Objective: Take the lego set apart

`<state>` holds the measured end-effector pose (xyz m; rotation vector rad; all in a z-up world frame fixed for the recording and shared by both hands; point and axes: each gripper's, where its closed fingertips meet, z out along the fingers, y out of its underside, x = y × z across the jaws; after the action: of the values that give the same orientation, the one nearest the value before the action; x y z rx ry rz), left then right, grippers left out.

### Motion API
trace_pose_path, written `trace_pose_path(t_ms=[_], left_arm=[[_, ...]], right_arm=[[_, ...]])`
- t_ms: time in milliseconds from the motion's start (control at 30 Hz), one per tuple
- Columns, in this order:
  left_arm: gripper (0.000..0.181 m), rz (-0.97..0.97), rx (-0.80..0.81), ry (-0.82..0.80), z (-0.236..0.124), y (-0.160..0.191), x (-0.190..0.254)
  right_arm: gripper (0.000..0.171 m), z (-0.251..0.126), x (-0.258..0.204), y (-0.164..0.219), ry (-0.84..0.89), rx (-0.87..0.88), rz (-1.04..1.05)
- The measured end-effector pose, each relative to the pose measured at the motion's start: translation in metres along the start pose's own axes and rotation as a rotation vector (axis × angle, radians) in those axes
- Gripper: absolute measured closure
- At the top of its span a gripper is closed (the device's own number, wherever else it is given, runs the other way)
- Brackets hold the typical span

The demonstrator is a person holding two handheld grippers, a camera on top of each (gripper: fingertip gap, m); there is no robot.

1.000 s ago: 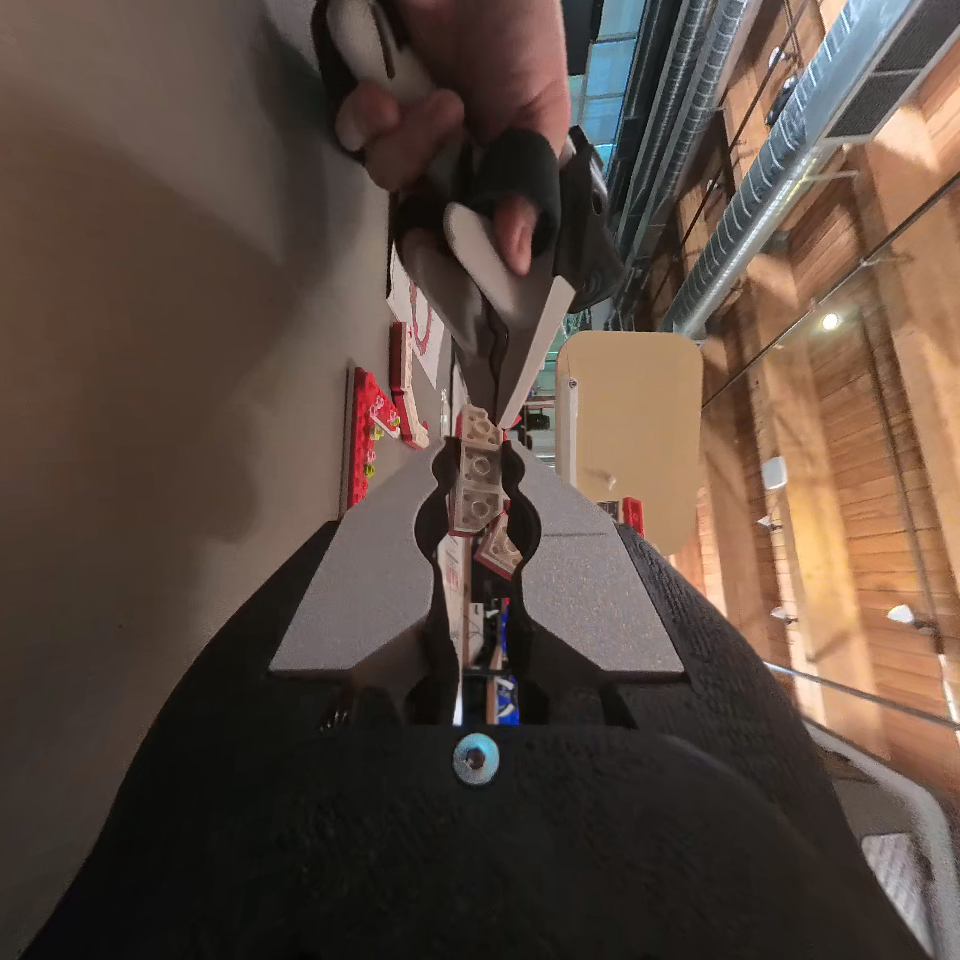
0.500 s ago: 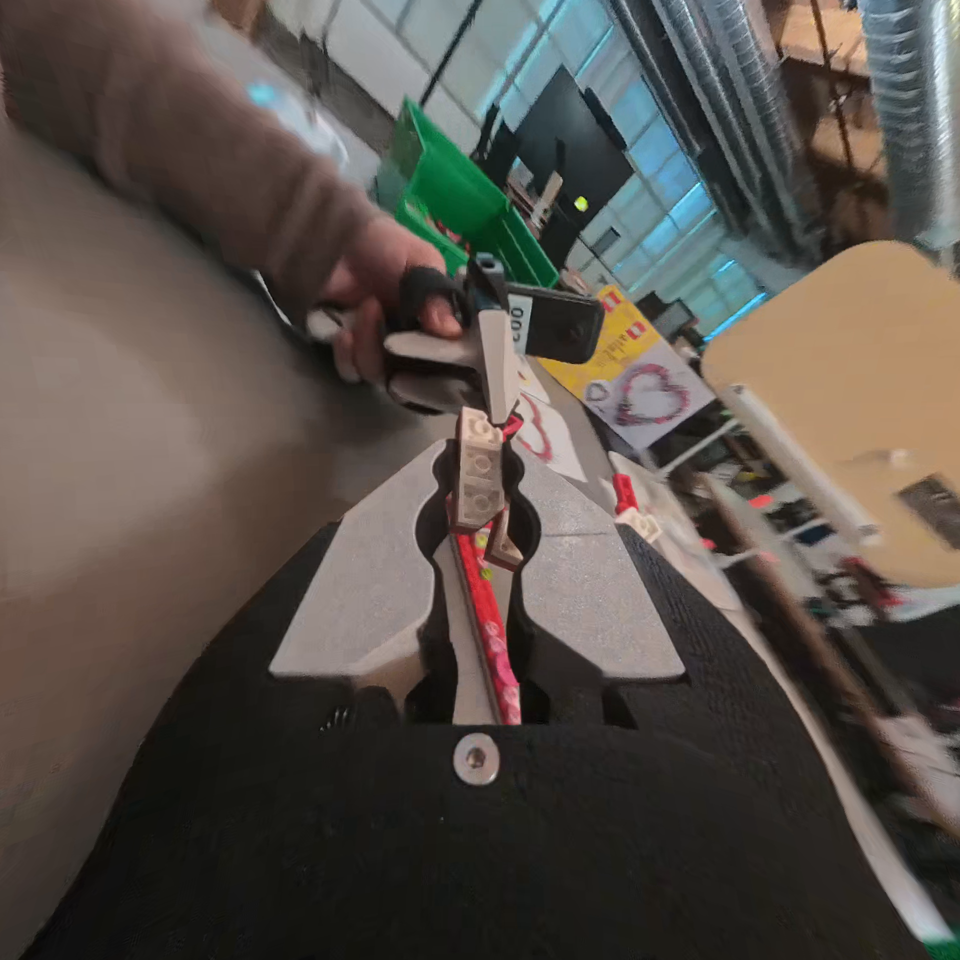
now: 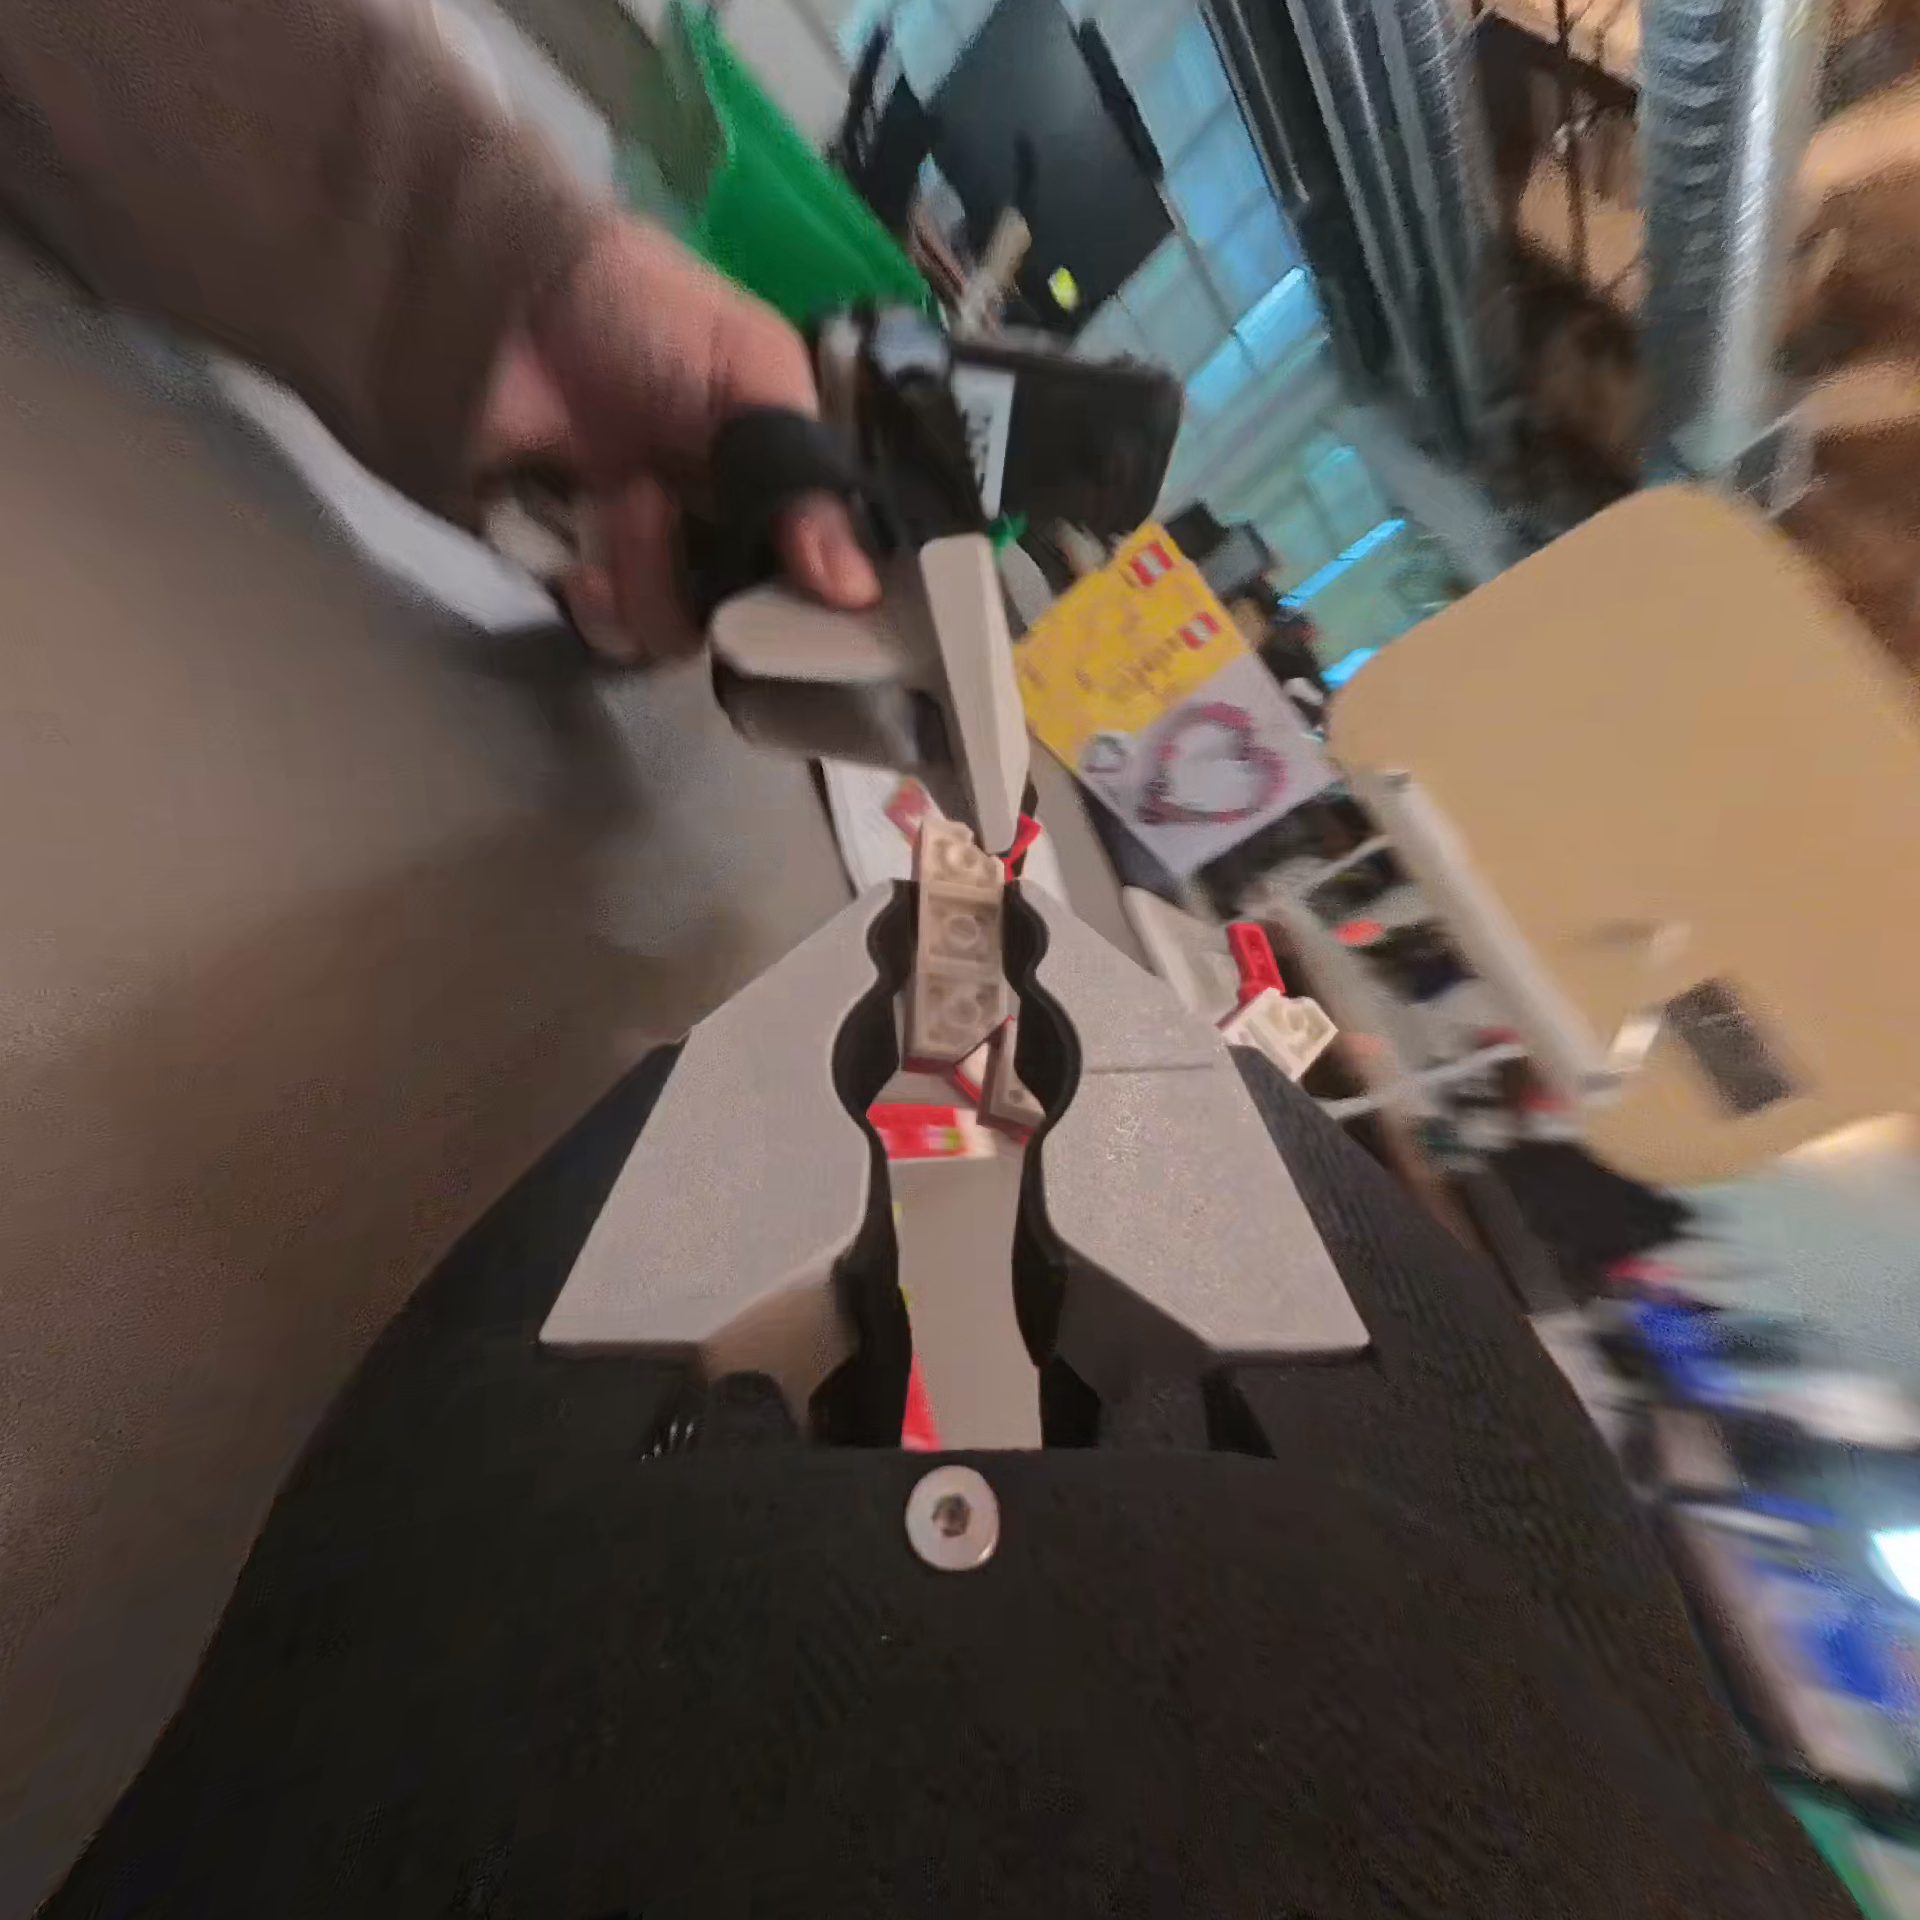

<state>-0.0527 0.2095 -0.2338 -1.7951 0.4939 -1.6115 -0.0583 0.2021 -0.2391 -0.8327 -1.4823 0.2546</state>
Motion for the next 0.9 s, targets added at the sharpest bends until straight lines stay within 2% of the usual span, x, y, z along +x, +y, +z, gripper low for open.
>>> trace_pose_path(t_ms=[33,133,333,467,533,633,733,833,900], left_arm=[[0.179,0.026,-0.003,-0.042,-0.004,0.0,-0.004],[0.179,0.009,-0.007,-0.083,-0.013,0.004,-0.014],[0.179,-0.055,-0.036,-0.062,-0.016,0.015,-0.024],[0.179,-0.079,-0.055,-0.019,-0.016,0.017,-0.021],[0.179,-0.093,-0.071,-0.001,-0.016,0.019,-0.019],[0.179,-0.087,-0.089,0.022,-0.017,0.022,-0.015],[0.178,-0.077,-0.065,0.072,-0.021,0.018,-0.008],[0.178,0.03,-0.014,0.117,-0.026,0.007,0.004],[0.178,0.112,0.0,0.082,-0.028,0.002,0.006]], right_arm=[[0.155,0.005,-0.002,0.001,0.035,-0.043,-0.109],[0.156,0.015,-0.009,0.006,0.067,-0.109,-0.28],[0.156,0.018,-0.022,0.013,0.069,-0.168,-0.507],[0.156,0.016,-0.023,0.009,0.044,-0.117,-0.463],[0.156,0.015,-0.025,0.008,0.003,-0.079,-0.378],[0.155,0.013,-0.027,0.003,-0.114,0.016,-0.08],[0.155,0.014,-0.023,-0.006,-0.155,0.093,0.107],[0.155,0.016,-0.014,-0.017,-0.169,0.169,0.282],[0.155,0.018,-0.01,-0.02,-0.202,0.203,0.412]])
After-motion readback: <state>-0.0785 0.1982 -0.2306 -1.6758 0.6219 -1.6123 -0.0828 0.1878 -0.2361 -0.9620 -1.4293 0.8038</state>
